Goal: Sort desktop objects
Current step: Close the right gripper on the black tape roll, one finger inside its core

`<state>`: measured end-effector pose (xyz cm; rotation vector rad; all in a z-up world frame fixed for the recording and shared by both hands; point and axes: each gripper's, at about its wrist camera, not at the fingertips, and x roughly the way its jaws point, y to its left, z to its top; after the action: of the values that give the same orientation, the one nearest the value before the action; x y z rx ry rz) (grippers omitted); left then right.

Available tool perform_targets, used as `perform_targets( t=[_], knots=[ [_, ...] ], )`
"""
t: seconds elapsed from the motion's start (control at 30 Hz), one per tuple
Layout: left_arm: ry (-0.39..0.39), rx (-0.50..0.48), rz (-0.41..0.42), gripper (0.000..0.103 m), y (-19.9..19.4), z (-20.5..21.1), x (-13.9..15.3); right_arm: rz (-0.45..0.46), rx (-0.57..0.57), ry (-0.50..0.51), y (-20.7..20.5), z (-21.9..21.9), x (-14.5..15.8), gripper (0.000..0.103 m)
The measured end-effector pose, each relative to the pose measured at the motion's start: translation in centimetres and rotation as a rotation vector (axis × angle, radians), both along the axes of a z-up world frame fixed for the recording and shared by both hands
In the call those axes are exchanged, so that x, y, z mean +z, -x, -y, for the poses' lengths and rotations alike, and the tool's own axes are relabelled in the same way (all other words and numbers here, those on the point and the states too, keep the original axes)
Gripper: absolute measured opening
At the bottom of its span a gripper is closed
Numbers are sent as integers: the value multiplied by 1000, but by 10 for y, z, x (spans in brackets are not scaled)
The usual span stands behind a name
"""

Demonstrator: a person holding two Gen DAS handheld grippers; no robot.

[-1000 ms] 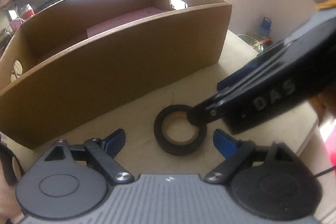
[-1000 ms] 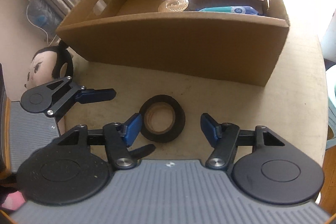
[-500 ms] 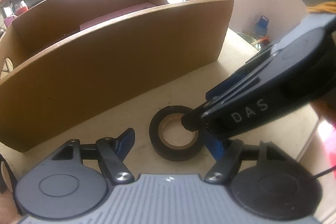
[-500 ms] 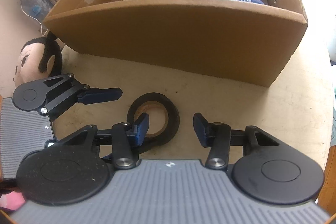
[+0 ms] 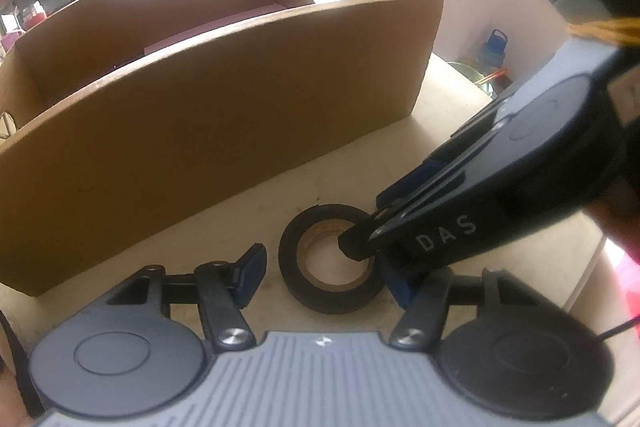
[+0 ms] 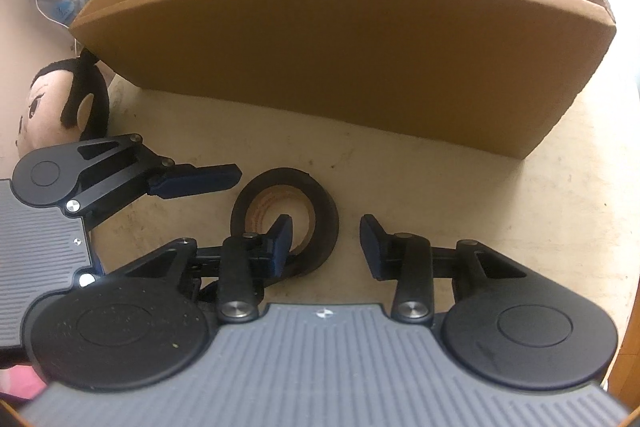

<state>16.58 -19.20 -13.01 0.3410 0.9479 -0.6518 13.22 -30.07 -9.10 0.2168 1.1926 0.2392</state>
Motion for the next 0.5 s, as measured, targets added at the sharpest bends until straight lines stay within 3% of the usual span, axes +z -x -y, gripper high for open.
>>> perform_targets(
  t=[0.13, 0.5],
  knots=[
    [3, -2, -2, 63, 4, -4, 2, -5, 11, -19, -1, -2, -1, 24],
    [11, -12, -2, 62, 8, -1, 6, 0, 25, -3, -2, -9, -2, 23]
  ],
)
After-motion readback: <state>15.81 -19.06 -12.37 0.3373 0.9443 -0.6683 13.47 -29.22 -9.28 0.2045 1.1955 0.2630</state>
